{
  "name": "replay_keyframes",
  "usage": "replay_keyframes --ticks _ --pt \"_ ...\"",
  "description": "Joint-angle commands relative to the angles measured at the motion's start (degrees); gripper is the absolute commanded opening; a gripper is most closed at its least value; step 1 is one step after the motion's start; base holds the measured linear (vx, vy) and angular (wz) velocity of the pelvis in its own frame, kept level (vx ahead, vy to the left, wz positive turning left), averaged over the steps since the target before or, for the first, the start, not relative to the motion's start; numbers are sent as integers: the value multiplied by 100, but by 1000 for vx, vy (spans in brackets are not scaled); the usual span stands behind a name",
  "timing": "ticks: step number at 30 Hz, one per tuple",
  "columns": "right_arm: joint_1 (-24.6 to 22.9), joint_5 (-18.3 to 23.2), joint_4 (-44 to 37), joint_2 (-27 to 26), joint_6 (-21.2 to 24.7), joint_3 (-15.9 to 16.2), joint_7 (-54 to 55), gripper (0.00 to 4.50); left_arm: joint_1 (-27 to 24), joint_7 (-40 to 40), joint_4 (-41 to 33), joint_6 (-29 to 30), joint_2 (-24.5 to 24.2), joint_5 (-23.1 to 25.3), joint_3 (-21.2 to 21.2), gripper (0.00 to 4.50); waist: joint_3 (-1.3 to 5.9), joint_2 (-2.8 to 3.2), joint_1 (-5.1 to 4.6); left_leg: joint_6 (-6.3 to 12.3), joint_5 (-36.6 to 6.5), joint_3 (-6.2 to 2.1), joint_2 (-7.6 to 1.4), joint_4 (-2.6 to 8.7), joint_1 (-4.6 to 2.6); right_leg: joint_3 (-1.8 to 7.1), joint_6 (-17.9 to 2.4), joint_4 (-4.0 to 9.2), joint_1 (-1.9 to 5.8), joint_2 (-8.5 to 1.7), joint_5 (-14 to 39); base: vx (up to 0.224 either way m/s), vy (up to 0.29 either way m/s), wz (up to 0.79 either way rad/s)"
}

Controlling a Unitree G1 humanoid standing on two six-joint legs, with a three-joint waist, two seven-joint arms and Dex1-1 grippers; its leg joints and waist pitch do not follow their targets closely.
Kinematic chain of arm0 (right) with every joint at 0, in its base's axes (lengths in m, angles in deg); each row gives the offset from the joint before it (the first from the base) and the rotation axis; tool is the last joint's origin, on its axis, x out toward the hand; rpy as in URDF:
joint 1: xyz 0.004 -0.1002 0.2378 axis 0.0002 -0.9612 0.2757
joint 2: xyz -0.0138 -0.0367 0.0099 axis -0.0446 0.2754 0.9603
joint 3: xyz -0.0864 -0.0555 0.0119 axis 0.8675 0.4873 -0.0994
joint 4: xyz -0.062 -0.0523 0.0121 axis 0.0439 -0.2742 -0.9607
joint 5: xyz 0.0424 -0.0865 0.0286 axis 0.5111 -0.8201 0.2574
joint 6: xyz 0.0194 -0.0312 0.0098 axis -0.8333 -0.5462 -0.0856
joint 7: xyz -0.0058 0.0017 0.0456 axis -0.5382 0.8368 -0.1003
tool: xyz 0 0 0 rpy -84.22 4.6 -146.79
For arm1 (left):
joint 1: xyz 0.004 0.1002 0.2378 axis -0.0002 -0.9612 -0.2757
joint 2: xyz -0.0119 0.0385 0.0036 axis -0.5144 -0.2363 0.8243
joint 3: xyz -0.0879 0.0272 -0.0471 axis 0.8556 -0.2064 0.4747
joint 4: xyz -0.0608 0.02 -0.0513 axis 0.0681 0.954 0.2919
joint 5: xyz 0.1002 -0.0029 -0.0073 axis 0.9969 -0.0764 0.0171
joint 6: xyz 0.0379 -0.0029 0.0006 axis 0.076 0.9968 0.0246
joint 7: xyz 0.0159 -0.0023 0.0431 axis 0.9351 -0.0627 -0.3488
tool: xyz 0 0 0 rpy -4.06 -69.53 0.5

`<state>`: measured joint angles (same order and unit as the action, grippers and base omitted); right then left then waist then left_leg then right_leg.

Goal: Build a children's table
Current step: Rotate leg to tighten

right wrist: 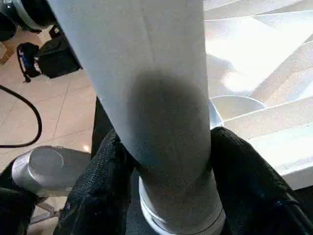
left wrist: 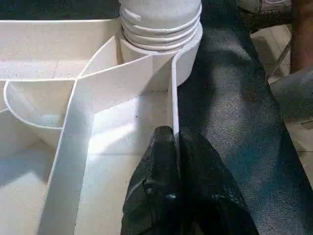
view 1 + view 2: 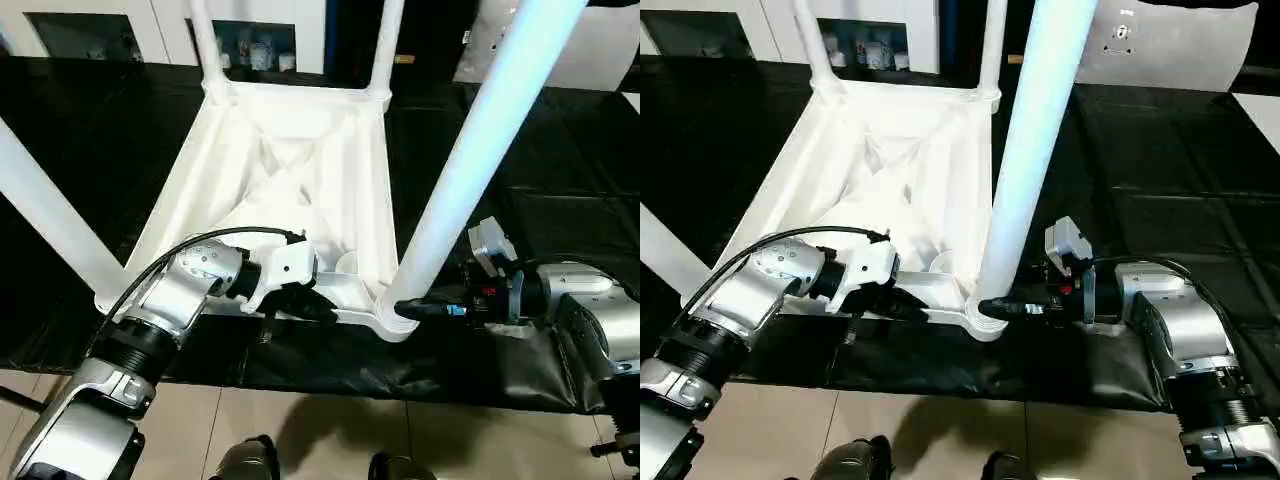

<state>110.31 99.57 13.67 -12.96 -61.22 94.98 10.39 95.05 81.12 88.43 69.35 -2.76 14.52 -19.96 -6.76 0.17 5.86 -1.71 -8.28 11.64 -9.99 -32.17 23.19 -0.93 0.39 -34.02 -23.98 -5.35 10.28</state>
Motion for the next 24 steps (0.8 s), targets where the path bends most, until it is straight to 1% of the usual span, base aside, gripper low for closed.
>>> replay_keyframes --ticks 1,3,5,6,7,8,9,10,11,12,13,14,15,16,17,18,19,20,21,22,23,24 --pt "-47 187 -127 38 141 69 -145 212 -5 201 -171 -133 52 -1 -134 0 387 -82 -24 545 -1190 -92 -317 328 -184 131 -1475 358 214 -265 1148 0 0 0" --pt "-141 249 -248 -3 269 28 -20 205 -9 36 -185 -26 72 39 -117 0 378 -92 -19 520 -1239 -91 -316 335 -185 132 -1457 365 210 -263 1189 0 0 0" --pt "-247 318 -482 -101 505 -24 257 203 -7 -201 -269 220 162 25 -56 0 376 -98 -22 492 -1269 -95 -319 342 -185 134 -1441 369 212 -270 1256 0 0 0" --pt "-247 318 -482 -101 505 -24 257 202 -7 -201 -269 220 162 25 -56 0 370 -96 -8 477 -1279 -97 -326 348 -191 143 -1415 373 207 -272 1288 0 0 0" --pt "-309 176 -669 -293 730 -51 867 202 17 -522 -345 522 308 20 20 0 365 -95 -19 460 -1283 -93 -319 357 -184 144 -1392 377 197 -262 1334 0 0 0" --pt "-315 56 -699 -393 756 -54 1160 202 25 -633 -372 652 369 13 44 0 352 -92 -16 433 -1329 -98 -319 368 -186 147 -1368 392 182 -259 1425 0 0 0" --pt "-315 56 -699 -393 756 -54 1160 202 25 -633 -372 652 369 13 44 0 347 -98 -47 335 -1471 -117 -305 388 -175 139 -1308 414 188 -279 1712 0 0 0" --pt "-285 -213 -698 -682 846 -94 1887 202 44 -887 -432 912 519 13 86 0 339 -111 -84 227 -1591 -122 -297 395 -174 148 -1204 438 177 -291 2000 0 0 0" --pt "-282 -232 -697 -705 855 -98 1944 201 46 -906 -436 930 530 14 89 0 335 -104 -97 179 -1635 -130 -292 403 -179 150 -1164 454 163 -294 2124 0 0 0" --pt "-257 -316 -682 -832 887 -125 2213 201 69 -1048 -424 1009 615 25 115 0 324 -125 -145 108 -1725 -164 -279 426 -136 136 -1039 473 200 -306 2378 0 0 0" --pt "-207 -458 -651 -1047 968 -170 2680 199 116 -1304 -388 1133 762 56 159 0 339 -73 -156 64 -1763 -172 -285 434 -145 139 -1015 463 180 -308 2424 0 0 0" --pt "-127 -660 -608 -1338 1086 -218 3308 199 209 -1731 -284 1296 999 119 232 0 324 -103 -203 -3 -1914 -162 -284 441 -176 143 -952 504 140 -281 2517 0 0 0" --pt "-72 -767 -589 -1538 1147 -257 3724 198 271 -2033 -214 1430 1154 166 286 0 325 -93 -266 -84 -1962 -166 -266 444 -172 146 -934 509 125 -274 2568 0 0 0" --pt "-66 -779 -589 -1562 1157 -262 3778 198 279 -2072 -206 1448 1173 172 292 0 346 -105 -304 -135 -1976 -188 -250 439 -162 129 -880 510 150 -286 2662 0 0 0" --pt "15 -864 -551 -1788 1279 -357 4248 196 341 -2370 -154 1581 1298 252 328 0 352 -107 -303 -116 -1950 -191 -247 434 -161 127 -842 520 156 -289 2665 0 0 0" --pt "104 -942 -514 -2050 1430 -469 4776 196 404 -2686 -117 1761 1434 333 369 0 333 -96 -330 -86 -1942 -173 -248 433 -175 147 -831 537 112 -270 2606 0 0 0" --pt "145 -983 -491 -2178 1481 -513 5021 196 435 -2843 -100 1855 1507 362 399 0 352 -89 -357 -77 -1907 -167 -241 424 -170 151 -840 532 113 -264 2516 0 0 0" --pt "210 -1108 -424 -2366 1452 -547 5411 196 490 -3161 -39 1945 1648 405 474 0 369 -82 -361 -99 -1822 -171 -238 420 -161 146 -847 516 128 -261 2403 0 0 0" --pt "262 -1245 -371 -2547 1412 -575 5793 196 535 -3459 6 2028 1783 439 551 0 382 -89 -361 -58 -1700 -162 -231 418 -150 141 -860 512 147 -250 2169 0 0 0" --pt "325 -1476 -284 -2793 1226 -555 6300 196 588 -3902 81 2059 2006 467 671 0 401 -69 -362 -36 -1556 -140 -237 399 -167 149 -934 479 134 -225 1759 0 0 0" --pt "325 -1476 -284 -2793 1226 -555 6300 196 588 -3902 81 2059 2006 467 671 0 407 -67 -373 -32 -1482 -136 -236 394 -158 149 -984 460 135 -219 1563 0 0 0" --pt "339 -1618 -275 -2850 1136 -494 6471 196 596 -3987 86 2070 2066 482 689 0 433 -81 -355 33 -1324 -124 -213 368 -158 137 -1026 438 176 -210 1248 0 0 0"
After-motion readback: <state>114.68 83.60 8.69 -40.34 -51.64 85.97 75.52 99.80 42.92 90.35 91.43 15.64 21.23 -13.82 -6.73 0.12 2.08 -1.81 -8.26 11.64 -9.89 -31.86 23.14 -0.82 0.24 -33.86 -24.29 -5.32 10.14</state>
